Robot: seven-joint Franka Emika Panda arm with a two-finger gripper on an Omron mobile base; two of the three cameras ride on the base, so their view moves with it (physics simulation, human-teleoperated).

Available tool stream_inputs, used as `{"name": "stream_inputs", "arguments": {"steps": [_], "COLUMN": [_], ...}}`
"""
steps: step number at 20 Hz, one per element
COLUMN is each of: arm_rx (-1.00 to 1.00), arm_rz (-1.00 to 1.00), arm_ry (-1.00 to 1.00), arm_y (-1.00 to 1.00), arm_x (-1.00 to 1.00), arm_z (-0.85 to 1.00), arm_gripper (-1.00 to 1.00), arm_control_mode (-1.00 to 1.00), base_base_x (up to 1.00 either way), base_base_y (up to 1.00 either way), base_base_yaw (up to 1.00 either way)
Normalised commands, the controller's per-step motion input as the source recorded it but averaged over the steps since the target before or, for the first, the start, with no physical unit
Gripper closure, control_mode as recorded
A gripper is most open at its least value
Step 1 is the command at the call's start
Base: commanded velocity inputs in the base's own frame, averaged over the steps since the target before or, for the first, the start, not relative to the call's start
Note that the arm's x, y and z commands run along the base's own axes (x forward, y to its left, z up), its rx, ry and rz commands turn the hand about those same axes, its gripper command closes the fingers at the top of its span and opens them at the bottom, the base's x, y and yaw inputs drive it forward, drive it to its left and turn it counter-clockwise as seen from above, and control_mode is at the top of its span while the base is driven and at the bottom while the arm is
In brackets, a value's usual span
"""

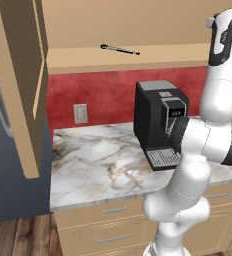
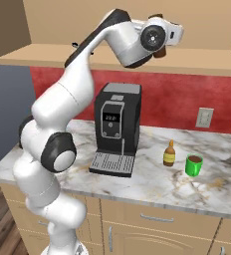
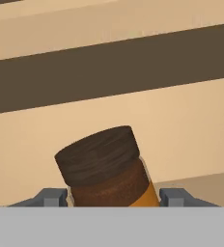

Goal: Pick the cinnamon and honey bottle from the cabinet and place them next to the mug.

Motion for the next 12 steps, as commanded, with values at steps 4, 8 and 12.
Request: {"name": "stream_inputs", "arguments": {"steps": [4,8,12], "arm_rx": [0.00,0.00,0.00], "arm_rz": [0.00,0.00,0.00], "arm_ry": [-0.11,-0.13,-0.13], "arm_y": [0.00,0.00,0.00], "arm_x": [-0.86,-0.89,-0.99], "arm_z": [-0.19,-0.13,-0.13], "arm_gripper": [1.00,1.00,1.00], "arm_control_mode": [-1.00,-1.00,-1.00], "base_base_x": [0.00,0.00,0.00], "base_base_y": [0.00,0.00,0.00], "base_base_yaw": [0.00,0.00,0.00]}}
